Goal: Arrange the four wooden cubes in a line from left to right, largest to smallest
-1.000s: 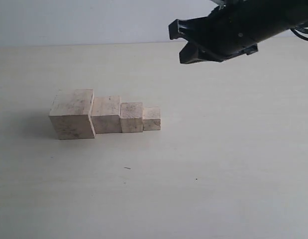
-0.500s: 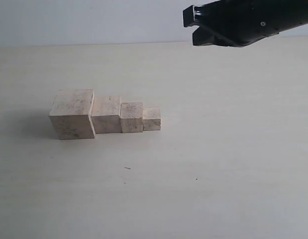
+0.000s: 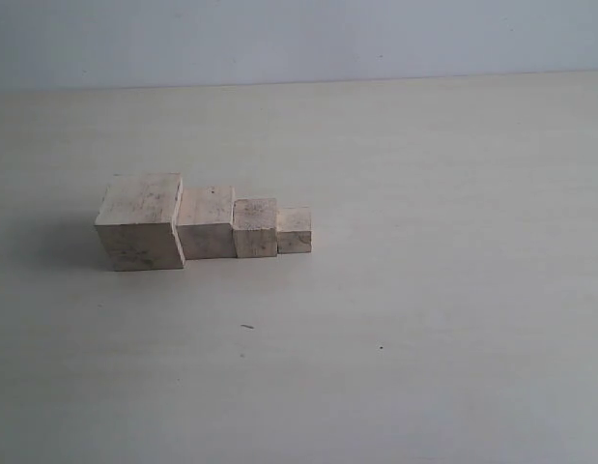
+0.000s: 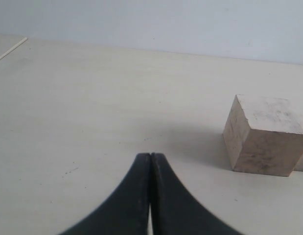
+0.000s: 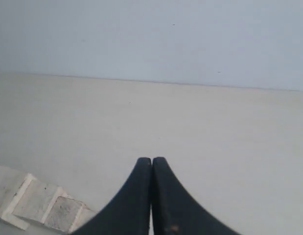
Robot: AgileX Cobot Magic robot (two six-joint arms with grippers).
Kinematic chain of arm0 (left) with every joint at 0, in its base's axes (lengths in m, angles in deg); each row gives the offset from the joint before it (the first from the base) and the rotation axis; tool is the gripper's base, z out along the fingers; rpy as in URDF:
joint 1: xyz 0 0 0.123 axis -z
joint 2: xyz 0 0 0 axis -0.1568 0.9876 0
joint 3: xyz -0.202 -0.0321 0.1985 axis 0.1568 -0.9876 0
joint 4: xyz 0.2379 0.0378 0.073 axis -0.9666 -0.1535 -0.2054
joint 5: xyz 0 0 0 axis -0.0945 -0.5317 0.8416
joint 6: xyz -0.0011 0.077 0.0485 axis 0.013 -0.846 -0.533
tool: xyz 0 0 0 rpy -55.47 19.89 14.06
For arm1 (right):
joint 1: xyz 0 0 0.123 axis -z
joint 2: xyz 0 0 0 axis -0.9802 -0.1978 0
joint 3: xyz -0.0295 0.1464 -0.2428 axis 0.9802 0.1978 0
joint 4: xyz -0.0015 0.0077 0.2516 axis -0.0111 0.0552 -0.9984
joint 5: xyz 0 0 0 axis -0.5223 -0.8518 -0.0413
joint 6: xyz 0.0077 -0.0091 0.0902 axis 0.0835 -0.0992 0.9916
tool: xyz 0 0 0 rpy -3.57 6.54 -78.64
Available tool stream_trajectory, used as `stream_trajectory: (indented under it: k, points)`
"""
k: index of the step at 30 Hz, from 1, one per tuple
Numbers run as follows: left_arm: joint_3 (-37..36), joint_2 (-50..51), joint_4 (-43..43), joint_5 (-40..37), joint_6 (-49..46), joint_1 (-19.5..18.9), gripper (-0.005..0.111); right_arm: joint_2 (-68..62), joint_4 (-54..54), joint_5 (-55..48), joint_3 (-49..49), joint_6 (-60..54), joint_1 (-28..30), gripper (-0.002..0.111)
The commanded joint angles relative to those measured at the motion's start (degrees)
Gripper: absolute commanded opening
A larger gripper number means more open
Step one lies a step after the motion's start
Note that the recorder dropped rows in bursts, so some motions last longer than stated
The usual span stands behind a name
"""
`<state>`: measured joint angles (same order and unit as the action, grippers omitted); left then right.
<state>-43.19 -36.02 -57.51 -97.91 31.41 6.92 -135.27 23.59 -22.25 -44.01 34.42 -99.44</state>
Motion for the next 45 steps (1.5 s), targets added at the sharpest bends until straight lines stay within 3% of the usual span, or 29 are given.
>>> stream_trajectory:
  k: [1, 5, 9, 22, 36, 45]
  points:
    - [-0.03, -0.35, 0.34, 0.69, -0.11, 0.38, 0.0, 5.95, 2.9, -2.64, 0.23, 0.17, 5.25, 0.0]
    - [-0.03, -0.35, 0.34, 0.69, -0.11, 0.38, 0.0, 12.41, 4.43, -10.22, 0.68, 0.17, 13.51, 0.0]
    - [-0.03, -0.35, 0.34, 0.69, -0.11, 0.38, 0.0, 20.42, 4.95, -6.57, 7.75, 0.17, 18.71, 0.0]
    - [-0.03, -0.35, 0.34, 0.69, -0.11, 0.38, 0.0, 41.07, 7.72, 0.35, 28.36, 0.71, 18.87, 0.0]
    - [-0.03, -0.35, 0.34, 0.69, -0.11, 0.38, 0.0, 43.51, 7.5, 5.39, 36.81, 2.81, 18.87, 0.0]
    - [-0.03, -0.35, 0.34, 0.69, -0.11, 0.38, 0.0, 56.11, 19.94, 12.13, 49.49, 18.44, 18.87, 0.0]
